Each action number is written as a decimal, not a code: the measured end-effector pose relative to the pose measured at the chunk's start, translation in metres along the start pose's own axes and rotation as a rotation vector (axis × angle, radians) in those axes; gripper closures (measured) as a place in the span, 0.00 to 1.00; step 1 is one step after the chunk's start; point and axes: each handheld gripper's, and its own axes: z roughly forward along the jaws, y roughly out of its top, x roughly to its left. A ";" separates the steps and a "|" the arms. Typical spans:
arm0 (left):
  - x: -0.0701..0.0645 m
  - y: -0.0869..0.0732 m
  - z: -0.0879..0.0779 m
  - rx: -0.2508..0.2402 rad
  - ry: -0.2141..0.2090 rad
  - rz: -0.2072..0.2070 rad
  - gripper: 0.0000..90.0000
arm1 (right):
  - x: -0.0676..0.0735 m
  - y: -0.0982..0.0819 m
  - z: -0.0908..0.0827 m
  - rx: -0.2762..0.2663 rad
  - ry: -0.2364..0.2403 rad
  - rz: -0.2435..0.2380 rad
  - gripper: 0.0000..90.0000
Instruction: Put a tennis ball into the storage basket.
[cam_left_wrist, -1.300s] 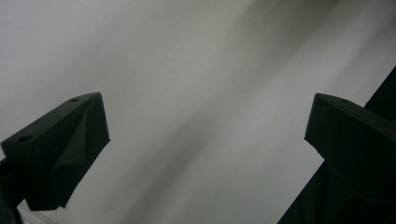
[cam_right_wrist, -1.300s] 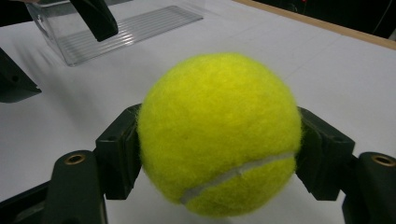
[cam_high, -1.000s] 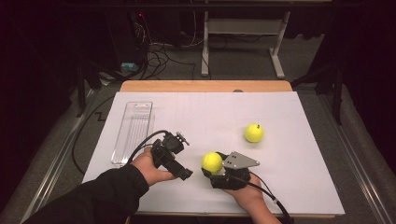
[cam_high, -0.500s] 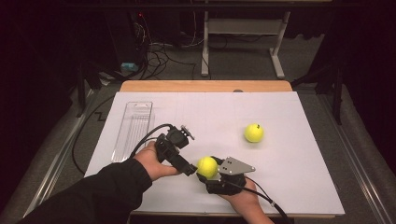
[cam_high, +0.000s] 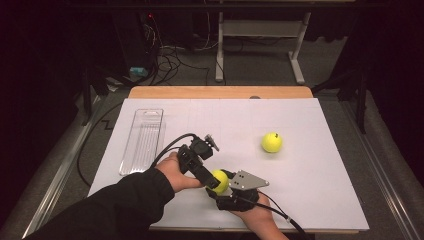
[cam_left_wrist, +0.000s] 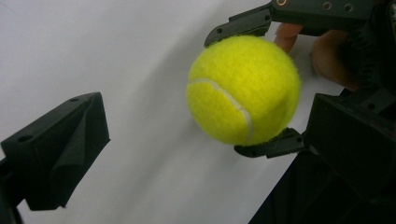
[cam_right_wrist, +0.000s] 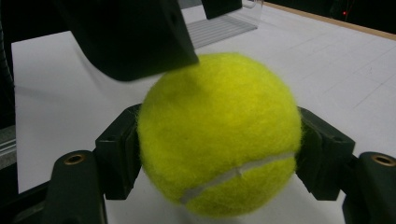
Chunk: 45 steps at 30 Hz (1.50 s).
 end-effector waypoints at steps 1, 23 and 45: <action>0.000 0.000 0.000 0.000 0.000 0.000 0.01 | 0.000 0.000 0.000 0.000 0.000 0.000 0.31; -0.003 0.007 0.029 0.041 -0.093 -0.021 0.15 | 0.003 0.004 -0.002 -0.020 -0.013 -0.018 0.31; -0.005 0.010 0.027 0.051 -0.099 -0.028 0.29 | -0.001 0.003 -0.001 -0.030 -0.004 -0.003 0.17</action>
